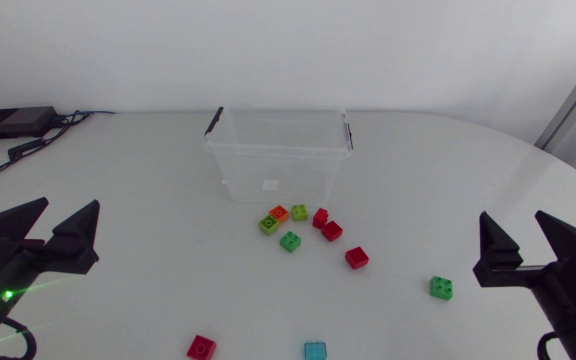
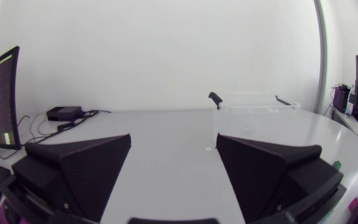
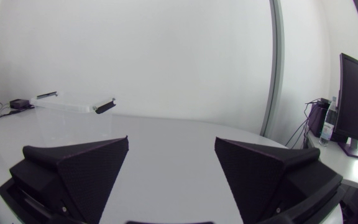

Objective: Pick up the duplo bricks and place them in the container

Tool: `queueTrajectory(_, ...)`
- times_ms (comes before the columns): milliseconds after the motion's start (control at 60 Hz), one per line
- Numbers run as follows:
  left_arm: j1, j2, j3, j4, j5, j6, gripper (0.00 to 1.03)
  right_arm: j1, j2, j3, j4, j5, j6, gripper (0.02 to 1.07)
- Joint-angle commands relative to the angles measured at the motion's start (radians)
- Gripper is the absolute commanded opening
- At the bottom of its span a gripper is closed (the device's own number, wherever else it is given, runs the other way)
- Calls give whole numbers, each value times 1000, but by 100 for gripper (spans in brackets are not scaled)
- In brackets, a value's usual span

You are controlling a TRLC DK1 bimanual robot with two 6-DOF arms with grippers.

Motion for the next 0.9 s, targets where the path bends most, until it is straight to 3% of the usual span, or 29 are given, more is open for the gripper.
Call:
queueTrajectory(0, -11, 97, 76, 1, -3, 13, 96, 7, 92, 64, 30, 7, 27, 102)
queueTrajectory(233, -43, 373, 285, -183, 92, 32, 91, 5, 304, 172, 27, 16, 85, 102)
queueTrajectory(450, -91, 640, 472, -354, 109, 253, 89, 5, 510, 316, -62, 25, 119, 102)
queueTrajectory(617, -131, 824, 576, -500, 121, 478, 89, -1, 692, 465, -246, 7, 142, 102)
queueTrajectory(783, -232, 842, 546, -575, 149, 639, 90, -1, 812, 570, -404, -25, 148, 102)
queueTrajectory(883, -295, 845, 520, -634, 167, 753, 90, -21, 884, 630, -478, -48, 245, 102)
